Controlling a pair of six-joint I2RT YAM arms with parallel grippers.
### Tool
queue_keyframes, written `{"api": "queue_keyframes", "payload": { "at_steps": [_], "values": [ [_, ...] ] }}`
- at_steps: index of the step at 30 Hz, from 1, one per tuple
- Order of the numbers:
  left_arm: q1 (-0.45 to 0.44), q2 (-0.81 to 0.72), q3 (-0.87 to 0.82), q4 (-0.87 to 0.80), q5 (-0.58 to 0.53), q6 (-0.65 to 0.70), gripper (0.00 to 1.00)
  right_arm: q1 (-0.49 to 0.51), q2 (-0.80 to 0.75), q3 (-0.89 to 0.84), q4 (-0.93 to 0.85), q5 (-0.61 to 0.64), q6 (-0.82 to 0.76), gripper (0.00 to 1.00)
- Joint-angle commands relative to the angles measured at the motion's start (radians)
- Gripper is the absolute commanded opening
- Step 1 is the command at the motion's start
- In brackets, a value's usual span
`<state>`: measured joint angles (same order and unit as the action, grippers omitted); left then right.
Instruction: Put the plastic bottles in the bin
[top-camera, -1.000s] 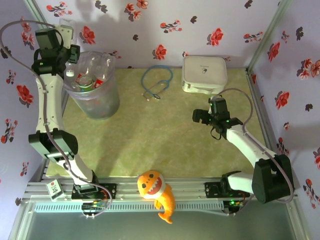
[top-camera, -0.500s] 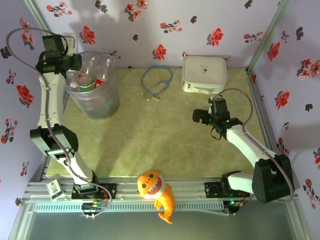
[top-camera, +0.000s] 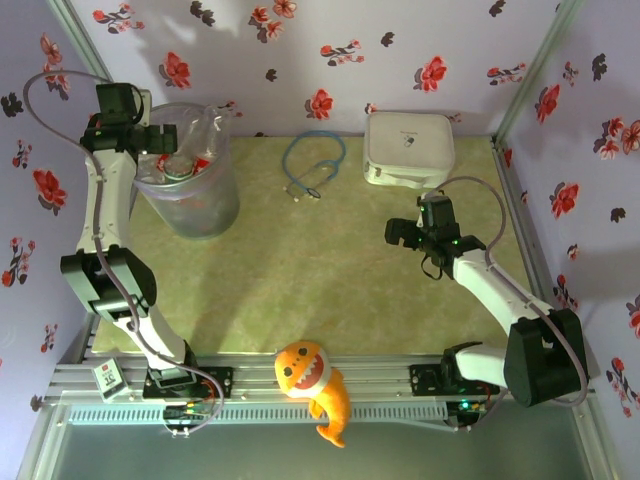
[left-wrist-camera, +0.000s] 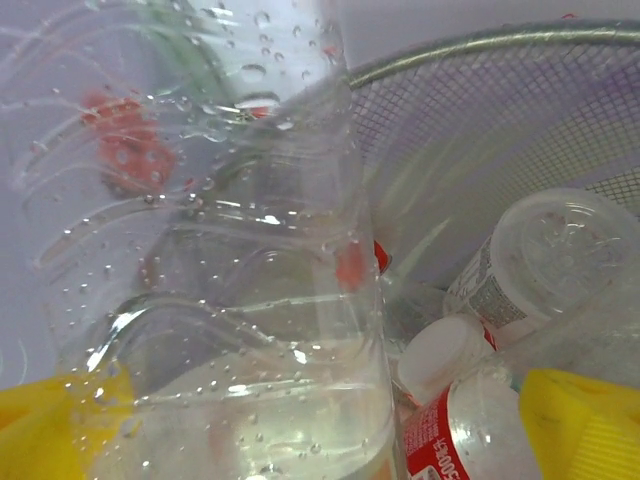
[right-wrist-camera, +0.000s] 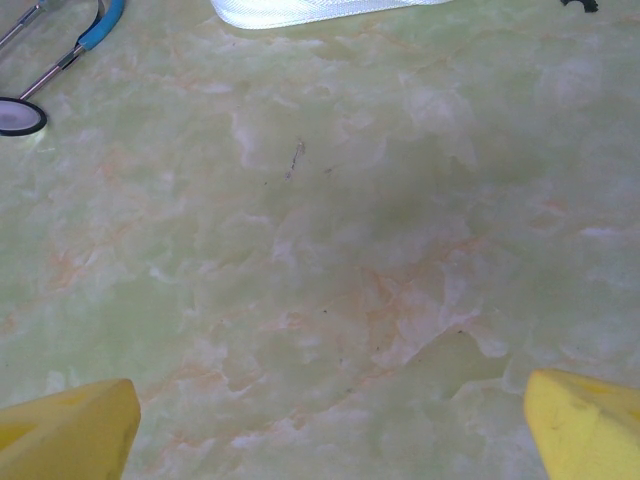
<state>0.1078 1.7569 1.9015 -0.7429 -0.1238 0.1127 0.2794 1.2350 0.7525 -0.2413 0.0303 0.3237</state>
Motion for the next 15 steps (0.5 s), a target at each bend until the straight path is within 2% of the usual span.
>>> {"api": "queue_keyframes", "payload": {
  "at_steps": [1, 10, 12, 15],
  "values": [
    [-0.010, -0.033, 0.082, -0.020, 0.039, -0.007, 1.00, -0.004, -0.012, -0.006, 0.007, 0.006, 0.007, 0.99],
    [-0.010, 0.077, 0.299, -0.074, 0.013, -0.011, 1.00, -0.003, -0.014, -0.011, 0.008, 0.004, 0.011, 0.99],
    [-0.006, 0.108, 0.341, -0.094, -0.073, -0.061, 1.00, -0.004, -0.014, -0.013, 0.007, 0.003, 0.010, 0.99],
    [0.021, 0.132, 0.361, -0.109, -0.101, -0.182, 0.98, -0.004, -0.020, -0.015, 0.005, 0.011, 0.008, 0.99]
  ]
}}
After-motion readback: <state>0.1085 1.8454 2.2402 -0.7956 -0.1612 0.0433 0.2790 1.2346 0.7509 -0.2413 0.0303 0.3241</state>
